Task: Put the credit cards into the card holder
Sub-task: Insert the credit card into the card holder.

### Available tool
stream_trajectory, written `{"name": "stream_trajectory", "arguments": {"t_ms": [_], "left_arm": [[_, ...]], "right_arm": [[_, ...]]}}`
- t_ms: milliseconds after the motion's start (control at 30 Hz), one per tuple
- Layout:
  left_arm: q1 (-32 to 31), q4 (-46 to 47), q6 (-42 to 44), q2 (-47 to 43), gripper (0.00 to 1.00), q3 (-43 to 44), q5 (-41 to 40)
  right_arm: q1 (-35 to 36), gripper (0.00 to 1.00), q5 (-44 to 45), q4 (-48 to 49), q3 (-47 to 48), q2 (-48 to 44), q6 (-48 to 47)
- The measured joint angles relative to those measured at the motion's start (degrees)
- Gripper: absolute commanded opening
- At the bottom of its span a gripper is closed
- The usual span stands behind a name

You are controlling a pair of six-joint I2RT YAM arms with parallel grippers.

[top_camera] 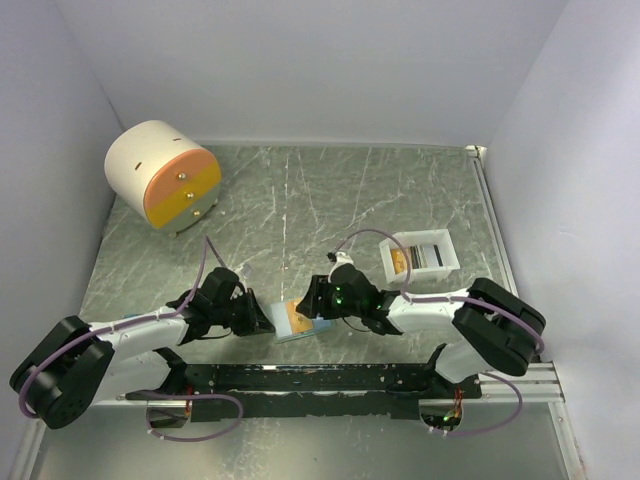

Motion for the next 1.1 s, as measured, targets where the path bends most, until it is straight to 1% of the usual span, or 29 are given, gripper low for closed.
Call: {"name": "stream_trajectory", "arguments": {"t_ms": [200, 533, 667, 867, 967, 1100], "left_arm": [[0.0, 0.15, 0.0, 0.09, 0.15, -0.04, 0.04], [0.02, 0.59, 0.0, 0.59, 0.15, -0.04, 0.31], [0.0, 0.52, 0.02, 0.61, 0.15, -0.04, 0.61], [0.0, 0.44, 0.07, 0.52, 0.15, -0.02, 0.63], [0.0, -0.17, 0.24, 0.24, 0.19, 0.17, 0.59], [0.0, -2.69, 0.9, -1.11, 0.28, 0.94, 0.07]], "right_arm": [[1.95, 0.49, -0.98, 2.01, 2.12, 3.61, -0.42], [5.22, 0.48, -1.29, 2.12, 5.7, 7.3, -0.76], [5.64, 0.48, -1.27, 1.22, 7.58, 9.09, -1.81], [6.36, 0.49, 0.17, -2.29, 9.44, 9.16, -3.08], [6.6, 0.51, 0.94, -5.01, 10.34, 8.55, -3.72], [6.93, 0.53, 3.02, -11.08, 11.34, 5.29, -5.51]]}}
